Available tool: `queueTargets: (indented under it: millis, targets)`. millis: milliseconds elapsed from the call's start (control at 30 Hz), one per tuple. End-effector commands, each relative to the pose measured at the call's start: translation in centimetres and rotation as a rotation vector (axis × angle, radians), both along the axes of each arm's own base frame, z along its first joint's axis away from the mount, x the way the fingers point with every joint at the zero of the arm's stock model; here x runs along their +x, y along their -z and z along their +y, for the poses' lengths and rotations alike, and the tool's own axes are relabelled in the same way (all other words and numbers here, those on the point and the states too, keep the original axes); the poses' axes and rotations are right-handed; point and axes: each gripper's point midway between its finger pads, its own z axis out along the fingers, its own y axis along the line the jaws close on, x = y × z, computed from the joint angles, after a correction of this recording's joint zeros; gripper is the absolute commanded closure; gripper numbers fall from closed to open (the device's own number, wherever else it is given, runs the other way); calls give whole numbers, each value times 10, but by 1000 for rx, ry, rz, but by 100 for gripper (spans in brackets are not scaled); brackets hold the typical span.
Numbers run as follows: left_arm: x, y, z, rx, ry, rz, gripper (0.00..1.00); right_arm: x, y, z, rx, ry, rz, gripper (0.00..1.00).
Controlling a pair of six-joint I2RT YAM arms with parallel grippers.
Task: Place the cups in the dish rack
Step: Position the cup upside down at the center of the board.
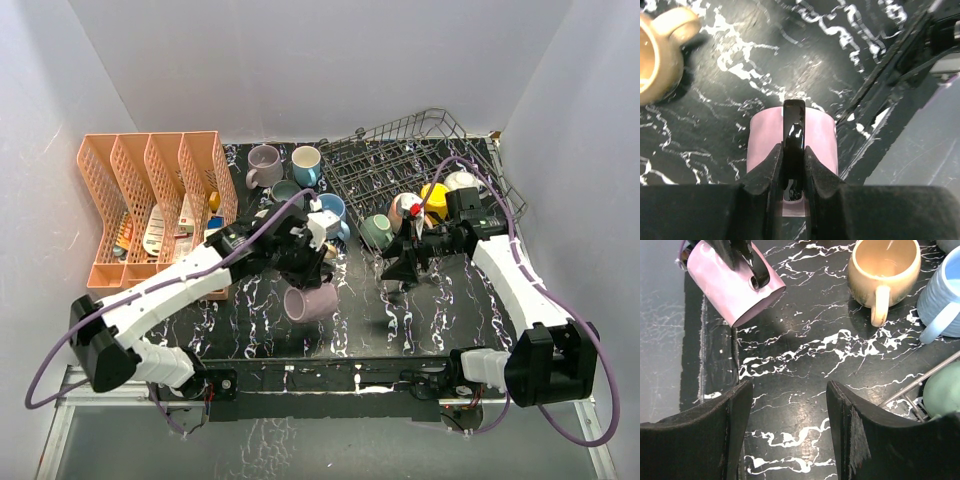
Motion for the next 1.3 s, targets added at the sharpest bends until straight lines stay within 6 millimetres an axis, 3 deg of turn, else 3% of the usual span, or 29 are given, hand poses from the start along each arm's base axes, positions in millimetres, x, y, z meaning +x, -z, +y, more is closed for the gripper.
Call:
queueTargets:
  millis: [0,200,367,633,1267]
  targets:
    - [-7,6,33,208,-22,68,100,12,-3,0,11,27,-121,37]
    - [2,33,32,357,-71,162,100,24,11,-20,20,179,-152,35]
    - [12,40,24,403,-78,175,100,24,13,-45,86,281,-160,35]
    - [14,71,11,503,-39,238,100,26,16,-47,80,283,-156,35]
    - [14,111,-11,598,-27,296,100,28,19,-49,72,283,-154,35]
